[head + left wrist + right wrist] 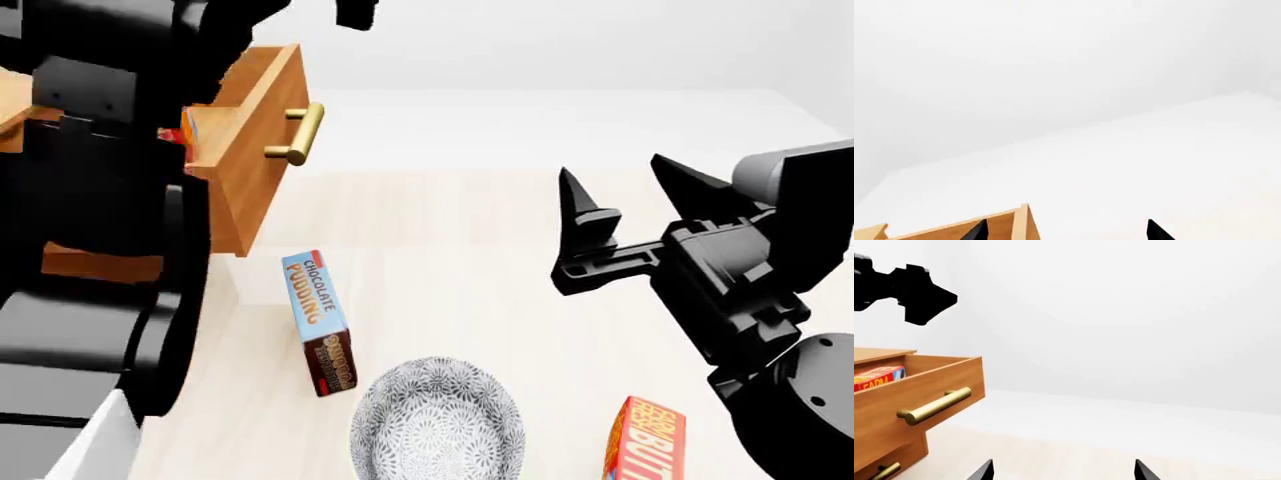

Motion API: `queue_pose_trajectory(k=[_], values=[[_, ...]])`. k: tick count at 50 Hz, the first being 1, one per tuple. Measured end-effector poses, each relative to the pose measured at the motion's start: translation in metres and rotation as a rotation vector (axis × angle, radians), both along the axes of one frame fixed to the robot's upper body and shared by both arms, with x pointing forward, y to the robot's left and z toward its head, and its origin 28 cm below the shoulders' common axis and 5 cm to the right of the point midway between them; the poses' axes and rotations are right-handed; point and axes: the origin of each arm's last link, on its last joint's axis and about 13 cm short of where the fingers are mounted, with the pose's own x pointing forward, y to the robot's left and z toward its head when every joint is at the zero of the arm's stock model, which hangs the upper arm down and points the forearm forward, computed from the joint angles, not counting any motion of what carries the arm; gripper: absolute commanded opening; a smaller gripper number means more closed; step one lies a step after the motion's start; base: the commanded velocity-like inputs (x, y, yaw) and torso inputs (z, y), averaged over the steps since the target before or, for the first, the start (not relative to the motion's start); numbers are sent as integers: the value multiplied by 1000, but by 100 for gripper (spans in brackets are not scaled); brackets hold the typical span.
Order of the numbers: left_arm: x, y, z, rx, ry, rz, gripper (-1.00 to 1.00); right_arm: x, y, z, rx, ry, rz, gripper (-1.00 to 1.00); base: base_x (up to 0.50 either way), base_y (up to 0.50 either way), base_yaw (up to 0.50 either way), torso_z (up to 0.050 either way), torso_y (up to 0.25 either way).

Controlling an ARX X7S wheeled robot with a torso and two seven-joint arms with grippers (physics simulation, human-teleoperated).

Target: Put the butter at the front in the top drawer of the cabinet and close it.

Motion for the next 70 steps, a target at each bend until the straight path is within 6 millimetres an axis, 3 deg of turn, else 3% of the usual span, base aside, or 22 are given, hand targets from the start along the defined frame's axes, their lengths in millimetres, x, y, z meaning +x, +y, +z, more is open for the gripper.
queue_pose_trajectory(k=[11, 25, 48, 70], values=[[-34, -21, -34, -3, 113, -187, 100, -2, -2, 0, 5, -6, -6, 100, 0, 0, 0, 0, 0], [-62, -27, -69, -22, 251, -287, 100, -4, -3, 0, 13, -14, -8, 100, 0, 0, 0, 0, 0], [-44, -25, -117, -22, 426, -272, 100, -5, -3, -2, 21, -17, -4, 100, 0, 0, 0, 0, 0], [-34, -2, -120, -65, 398, -102, 100, -5, -3, -5, 29, -15, 1, 100, 0, 0, 0, 0, 0]])
